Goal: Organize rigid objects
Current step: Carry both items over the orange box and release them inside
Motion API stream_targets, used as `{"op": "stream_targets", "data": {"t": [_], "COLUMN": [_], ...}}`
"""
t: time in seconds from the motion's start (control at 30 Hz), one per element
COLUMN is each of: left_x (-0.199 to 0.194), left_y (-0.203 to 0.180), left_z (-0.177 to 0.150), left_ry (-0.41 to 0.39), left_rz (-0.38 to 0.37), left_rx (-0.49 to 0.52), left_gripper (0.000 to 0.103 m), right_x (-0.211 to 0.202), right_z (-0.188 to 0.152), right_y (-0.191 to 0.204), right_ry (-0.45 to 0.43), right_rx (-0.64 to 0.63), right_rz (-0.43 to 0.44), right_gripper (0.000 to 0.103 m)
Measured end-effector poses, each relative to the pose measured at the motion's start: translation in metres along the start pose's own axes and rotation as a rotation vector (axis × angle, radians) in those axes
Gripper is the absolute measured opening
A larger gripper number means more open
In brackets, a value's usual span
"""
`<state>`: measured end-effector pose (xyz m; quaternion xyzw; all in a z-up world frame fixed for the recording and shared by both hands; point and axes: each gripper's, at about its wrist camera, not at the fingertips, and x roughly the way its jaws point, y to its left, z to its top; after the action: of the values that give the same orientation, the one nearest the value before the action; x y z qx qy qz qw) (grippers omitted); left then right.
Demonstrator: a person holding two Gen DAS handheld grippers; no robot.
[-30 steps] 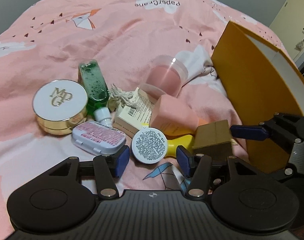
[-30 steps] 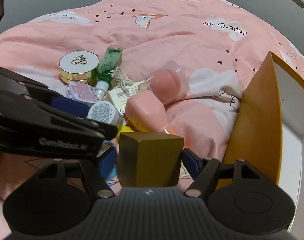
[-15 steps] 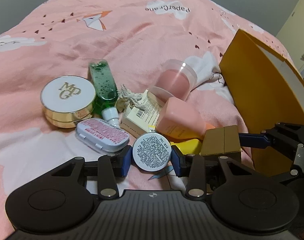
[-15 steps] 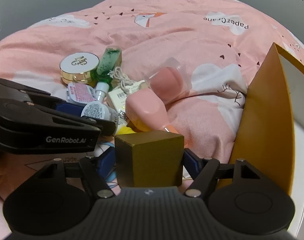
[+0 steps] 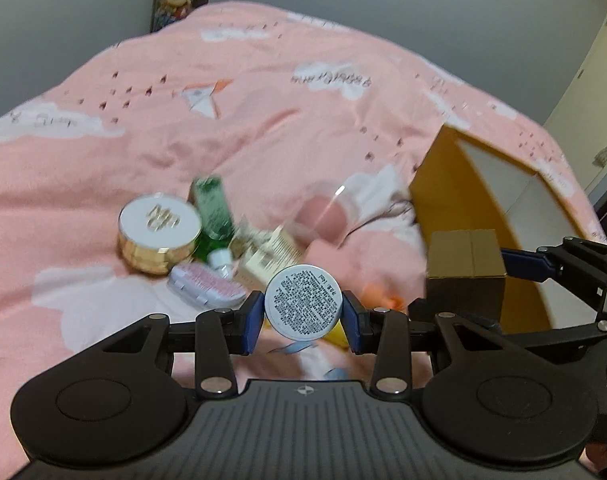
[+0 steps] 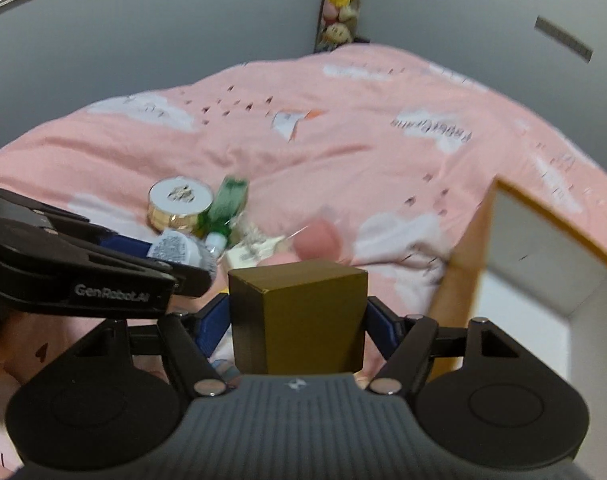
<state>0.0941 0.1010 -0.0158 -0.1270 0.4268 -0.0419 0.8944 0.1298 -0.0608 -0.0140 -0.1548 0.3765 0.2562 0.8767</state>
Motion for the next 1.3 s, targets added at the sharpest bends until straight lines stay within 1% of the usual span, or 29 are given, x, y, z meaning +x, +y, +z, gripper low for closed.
{"op": "stream_targets", "data": {"t": [0.1, 0.2, 0.27, 0.33, 0.4, 0.53, 0.63, 0.73, 0.8, 0.87, 0.97, 1.13, 1.3], "left_x": [-0.009, -0.014, -0.016, -0.016, -0.010, 0.012, 0.035, 0.055, 0.072, 0.083, 0.091, 0.101, 0.099], "left_y": [-0.015, -0.036, -0.056, -0.080, -0.104, -0.146, -0.172, -0.188, -0.193, -0.197, -0.203, -0.208, -0.210], "left_z": [0.007, 0.015, 0.021, 0.025, 0.029, 0.035, 0.033, 0.029, 0.030, 0.031, 0.030, 0.026, 0.022], "left_ry": [-0.032, -0.061, -0.077, -0.085, -0.080, -0.044, 0.010, 0.082, 0.138, 0.171, 0.200, 0.251, 0.265], "left_rz": [-0.023, -0.062, -0.100, -0.148, -0.197, -0.277, -0.317, -0.340, -0.344, -0.337, -0.314, -0.279, -0.252], "left_rx": [0.029, 0.070, 0.121, 0.186, 0.245, 0.353, 0.428, 0.471, 0.481, 0.509, 0.543, 0.577, 0.627], "left_gripper": [0.046, 0.046, 0.046, 0.046, 0.046, 0.046, 0.046, 0.046, 0.046, 0.046, 0.046, 0.046, 0.047], "right_x": [-0.021, -0.044, -0.056, -0.065, -0.069, -0.069, -0.060, -0.049, -0.040, -0.032, -0.018, -0.006, 0.003], "right_z": [0.004, 0.008, 0.009, 0.009, 0.004, -0.010, -0.022, -0.033, -0.040, -0.045, -0.049, -0.055, -0.057], "right_y": [-0.015, -0.038, -0.055, -0.073, -0.092, -0.133, -0.155, -0.170, -0.179, -0.183, -0.188, -0.193, -0.189], "right_ry": [-0.039, -0.076, -0.089, -0.082, -0.056, 0.029, 0.098, 0.152, 0.185, 0.216, 0.265, 0.318, 0.352], "right_rx": [0.008, 0.040, 0.056, 0.071, 0.100, 0.183, 0.225, 0.247, 0.246, 0.228, 0.187, 0.162, 0.122], "right_rz": [-0.041, -0.093, -0.143, -0.202, -0.238, -0.258, -0.261, -0.253, -0.238, -0.232, -0.214, -0.175, -0.169], "right_gripper": [0.071, 0.071, 0.071, 0.071, 0.071, 0.071, 0.071, 0.071, 0.071, 0.071, 0.071, 0.071, 0.071]}}
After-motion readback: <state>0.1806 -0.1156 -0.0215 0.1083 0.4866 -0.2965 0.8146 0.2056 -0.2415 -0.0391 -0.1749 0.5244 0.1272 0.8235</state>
